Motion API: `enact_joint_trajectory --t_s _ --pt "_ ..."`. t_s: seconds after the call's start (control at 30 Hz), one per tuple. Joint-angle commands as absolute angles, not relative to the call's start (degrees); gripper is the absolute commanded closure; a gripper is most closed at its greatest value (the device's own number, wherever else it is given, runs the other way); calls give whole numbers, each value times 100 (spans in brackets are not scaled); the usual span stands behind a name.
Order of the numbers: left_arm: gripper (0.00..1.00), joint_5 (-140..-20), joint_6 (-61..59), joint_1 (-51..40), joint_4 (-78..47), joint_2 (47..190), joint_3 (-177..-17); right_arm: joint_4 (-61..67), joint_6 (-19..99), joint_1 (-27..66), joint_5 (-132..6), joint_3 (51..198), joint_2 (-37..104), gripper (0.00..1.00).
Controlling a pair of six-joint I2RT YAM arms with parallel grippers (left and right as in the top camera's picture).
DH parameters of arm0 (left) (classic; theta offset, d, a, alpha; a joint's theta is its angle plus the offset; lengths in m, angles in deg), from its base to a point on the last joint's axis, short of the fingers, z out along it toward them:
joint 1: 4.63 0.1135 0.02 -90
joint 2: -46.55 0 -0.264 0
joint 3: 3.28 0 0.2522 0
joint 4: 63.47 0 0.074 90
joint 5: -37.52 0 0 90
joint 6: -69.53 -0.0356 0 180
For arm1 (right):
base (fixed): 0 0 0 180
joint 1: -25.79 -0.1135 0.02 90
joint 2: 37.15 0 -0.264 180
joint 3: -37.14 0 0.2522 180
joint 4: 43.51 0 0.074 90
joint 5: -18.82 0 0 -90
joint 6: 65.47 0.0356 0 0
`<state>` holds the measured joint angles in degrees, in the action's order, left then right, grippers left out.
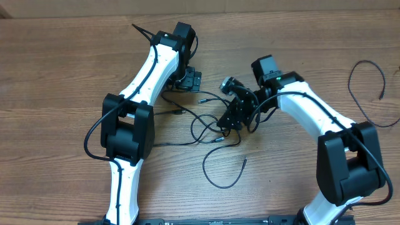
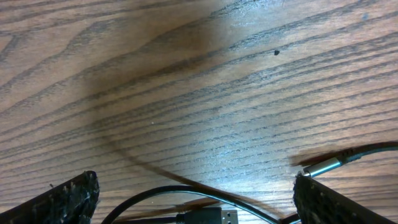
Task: Untangle cables
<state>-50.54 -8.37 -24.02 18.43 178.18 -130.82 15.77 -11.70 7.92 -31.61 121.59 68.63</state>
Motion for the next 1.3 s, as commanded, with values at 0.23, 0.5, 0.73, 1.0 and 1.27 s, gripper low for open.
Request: enact_joint_trajectory --t_s 0.23,0.5,0.73,1.0,1.27 --pt "0 -5102 -756 -2381 1861 17842 -13154 737 194 619 -3010 11954 6874 96" --pt "0 -5102 -756 -2381 1861 17842 -13154 1275 360 630 -3012 12175 6871 96" --pt "0 -5102 -756 -2381 1861 17842 -13154 3343 356 641 -4005 13523 6766 96" --pt "0 -5102 -754 -2381 1861 17842 -13154 5605 358 641 -4772 15866 6725 96" --pt "0 -5102 -756 -2381 1861 17842 -13154 6121 797 648 -5067 17871 6559 96"
